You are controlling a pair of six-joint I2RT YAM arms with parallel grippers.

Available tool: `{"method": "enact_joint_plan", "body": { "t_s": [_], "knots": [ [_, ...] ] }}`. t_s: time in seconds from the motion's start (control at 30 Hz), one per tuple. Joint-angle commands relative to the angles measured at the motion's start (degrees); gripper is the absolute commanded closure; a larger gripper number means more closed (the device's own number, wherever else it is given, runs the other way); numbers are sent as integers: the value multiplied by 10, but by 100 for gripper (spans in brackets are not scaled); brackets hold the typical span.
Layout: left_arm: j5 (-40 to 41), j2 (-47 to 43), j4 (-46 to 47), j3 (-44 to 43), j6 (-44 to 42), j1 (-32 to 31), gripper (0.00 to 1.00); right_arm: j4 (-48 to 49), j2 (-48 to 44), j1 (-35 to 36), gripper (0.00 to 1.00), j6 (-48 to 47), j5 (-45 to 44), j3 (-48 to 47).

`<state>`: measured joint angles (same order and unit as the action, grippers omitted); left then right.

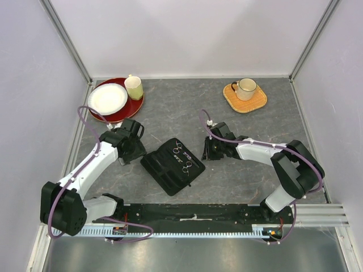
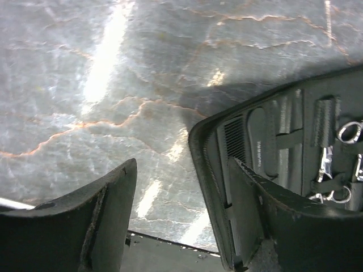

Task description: Sort the hair-cutting tools

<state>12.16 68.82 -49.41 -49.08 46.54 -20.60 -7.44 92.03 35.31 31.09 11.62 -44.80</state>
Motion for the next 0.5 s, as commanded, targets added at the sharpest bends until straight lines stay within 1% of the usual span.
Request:
{"method": "enact_joint_plan", "body": {
  "t_s": [0.0,0.03,0.07,0.17,0.23,0.3,0.33,0.47],
  "knots": [
    [85,-20,-79,-17,72,2,33,-12,-18,-2,72,5,-63,-28],
    [92,-23,-86,-15,87,2,40,-13,-13,-2,72,4,-61,-34],
    [97,-25,-87,-7,91,2,44,-13,-5,-2,72,4,-59,-38],
    [83,-22,-88,1,94,3,47,-11,7,-2,72,5,-57,-48],
    [68,-11,-85,7,92,2,51,-10,12,-2,72,7,-61,-51],
    [46,-6,-65,22,78,2,54,-10,19,-2,72,6,-62,-56],
    [38,-6,-54,28,67,2,57,-9,21,-2,72,7,-62,-58],
    [28,-3,-44,49,70,3,60,-8,37,-2,70,14,-73,-74]
  ]
}}
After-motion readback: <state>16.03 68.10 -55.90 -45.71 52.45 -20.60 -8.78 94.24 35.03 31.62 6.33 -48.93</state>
